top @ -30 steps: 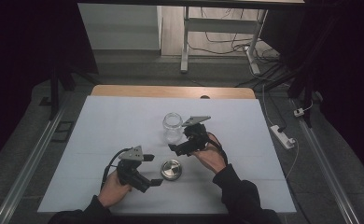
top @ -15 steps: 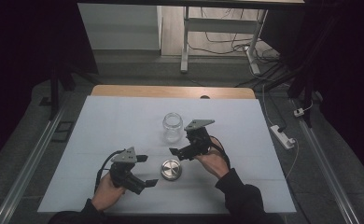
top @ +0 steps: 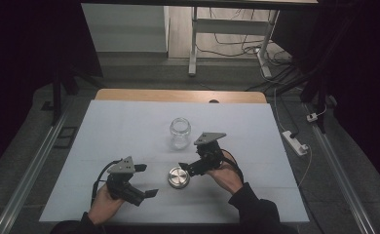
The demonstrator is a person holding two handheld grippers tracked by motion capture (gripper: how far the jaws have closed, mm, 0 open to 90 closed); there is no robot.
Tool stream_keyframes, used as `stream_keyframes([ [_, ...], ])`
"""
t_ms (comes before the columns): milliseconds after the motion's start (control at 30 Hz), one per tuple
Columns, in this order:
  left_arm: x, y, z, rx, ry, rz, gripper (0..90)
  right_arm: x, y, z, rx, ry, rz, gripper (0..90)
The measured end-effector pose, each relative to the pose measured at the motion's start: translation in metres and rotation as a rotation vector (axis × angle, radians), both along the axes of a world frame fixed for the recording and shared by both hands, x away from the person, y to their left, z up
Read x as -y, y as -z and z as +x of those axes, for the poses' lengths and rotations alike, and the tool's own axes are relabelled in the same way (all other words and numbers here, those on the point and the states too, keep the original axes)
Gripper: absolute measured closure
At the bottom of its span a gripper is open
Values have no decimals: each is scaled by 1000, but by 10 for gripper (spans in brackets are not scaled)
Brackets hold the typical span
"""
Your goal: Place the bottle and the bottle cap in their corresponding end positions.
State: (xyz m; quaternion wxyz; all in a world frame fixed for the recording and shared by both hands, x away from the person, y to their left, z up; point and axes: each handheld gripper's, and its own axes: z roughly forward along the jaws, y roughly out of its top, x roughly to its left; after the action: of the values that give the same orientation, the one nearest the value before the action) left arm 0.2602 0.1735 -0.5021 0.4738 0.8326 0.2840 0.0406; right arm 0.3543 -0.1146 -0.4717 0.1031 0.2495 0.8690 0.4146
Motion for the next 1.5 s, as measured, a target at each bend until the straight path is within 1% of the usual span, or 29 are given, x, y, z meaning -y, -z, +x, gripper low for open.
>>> stream_keyframes([
  [100, -2, 0, -3, 2, -7, 5, 0, 0, 0, -5, 19, -6, -11, 0],
  [167, -4, 0, -4, 5, -13, 15, 0, 1, 0, -7, 14, -10, -4, 0],
  [400, -14, 1, -11, 4, -35, 21, 0, 6, -1, -16, 21, -9, 5, 0],
  [633, -23, 1, -17, 3, -63, 27, 0, 16, -2, -25, 24, 2, 18, 0],
  [867, -34, 1, -25, 0, -86, 28, 0, 27, -1, -32, 22, 15, 6, 0],
  [1100, -48, 2, -35, -3, -121, 18, 0, 43, -1, -42, 24, 37, 12, 0],
  [1333, -63, 3, -44, -14, -164, 8, 0, 62, 0, -53, 27, 77, 8, 0],
  [1500, -72, 4, -51, -17, -194, 16, 1, 76, 2, -60, 40, 104, -12, 0],
])
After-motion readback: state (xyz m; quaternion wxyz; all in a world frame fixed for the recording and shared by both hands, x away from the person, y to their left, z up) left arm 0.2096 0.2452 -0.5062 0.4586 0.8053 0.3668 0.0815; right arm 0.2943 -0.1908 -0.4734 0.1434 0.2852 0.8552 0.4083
